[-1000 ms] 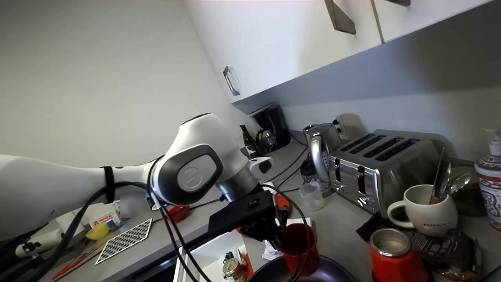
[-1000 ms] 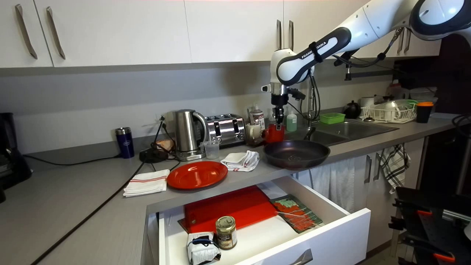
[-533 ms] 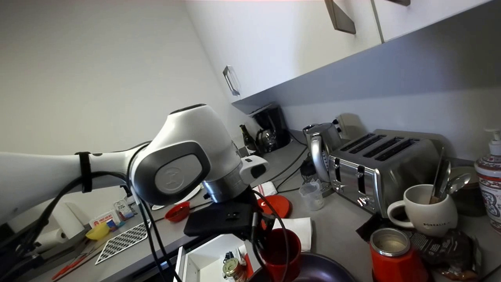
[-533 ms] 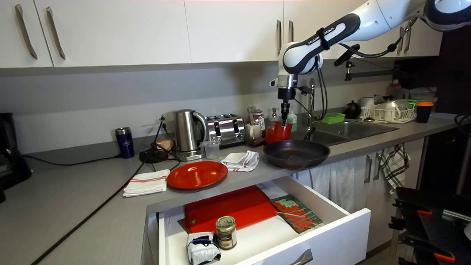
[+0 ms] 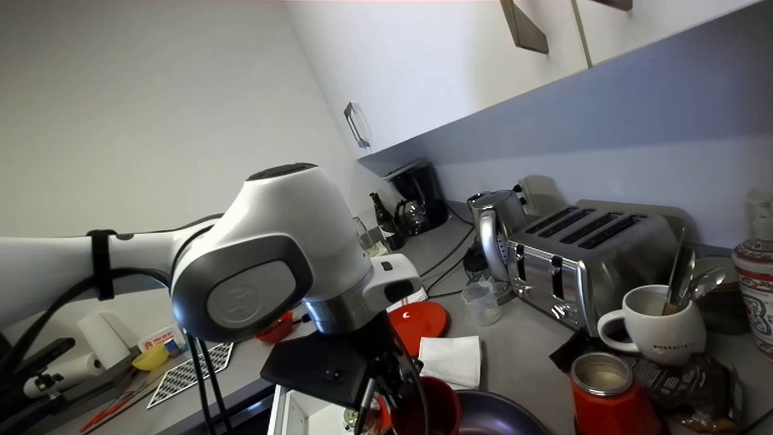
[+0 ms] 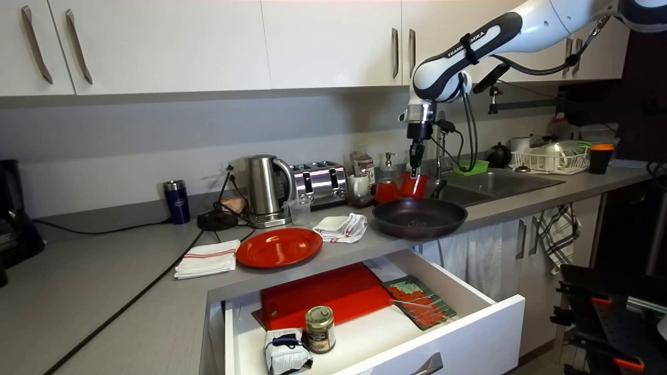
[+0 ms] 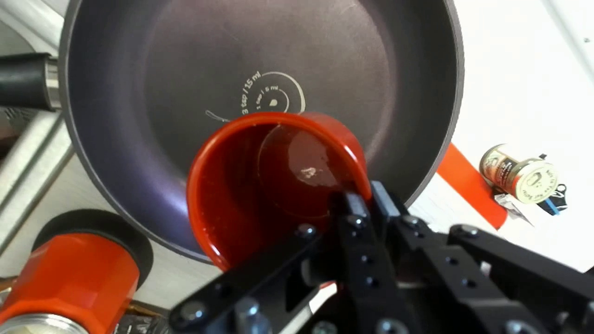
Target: Move the cup to the other side of the pen
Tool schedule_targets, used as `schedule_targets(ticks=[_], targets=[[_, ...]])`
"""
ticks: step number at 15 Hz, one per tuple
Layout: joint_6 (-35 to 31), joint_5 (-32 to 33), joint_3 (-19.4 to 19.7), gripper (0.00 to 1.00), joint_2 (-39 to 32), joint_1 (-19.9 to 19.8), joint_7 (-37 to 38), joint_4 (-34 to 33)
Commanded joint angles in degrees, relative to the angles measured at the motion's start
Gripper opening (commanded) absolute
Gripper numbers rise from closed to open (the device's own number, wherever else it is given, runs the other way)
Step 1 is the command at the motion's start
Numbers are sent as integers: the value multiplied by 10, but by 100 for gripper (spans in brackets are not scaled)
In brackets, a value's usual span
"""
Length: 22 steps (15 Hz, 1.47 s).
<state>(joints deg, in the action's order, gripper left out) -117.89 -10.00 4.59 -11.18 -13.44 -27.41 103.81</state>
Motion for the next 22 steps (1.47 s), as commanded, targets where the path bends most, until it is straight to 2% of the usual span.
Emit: schedule_targets(ticks=[1,7,14,22], targets=[[-16,-22,14,5,49,0,27,64],[-49,-20,34,5,83,3,77,130],[-107,19,65,5,115,0,174,191],[-110,69,104,5,120,-19,258,200]])
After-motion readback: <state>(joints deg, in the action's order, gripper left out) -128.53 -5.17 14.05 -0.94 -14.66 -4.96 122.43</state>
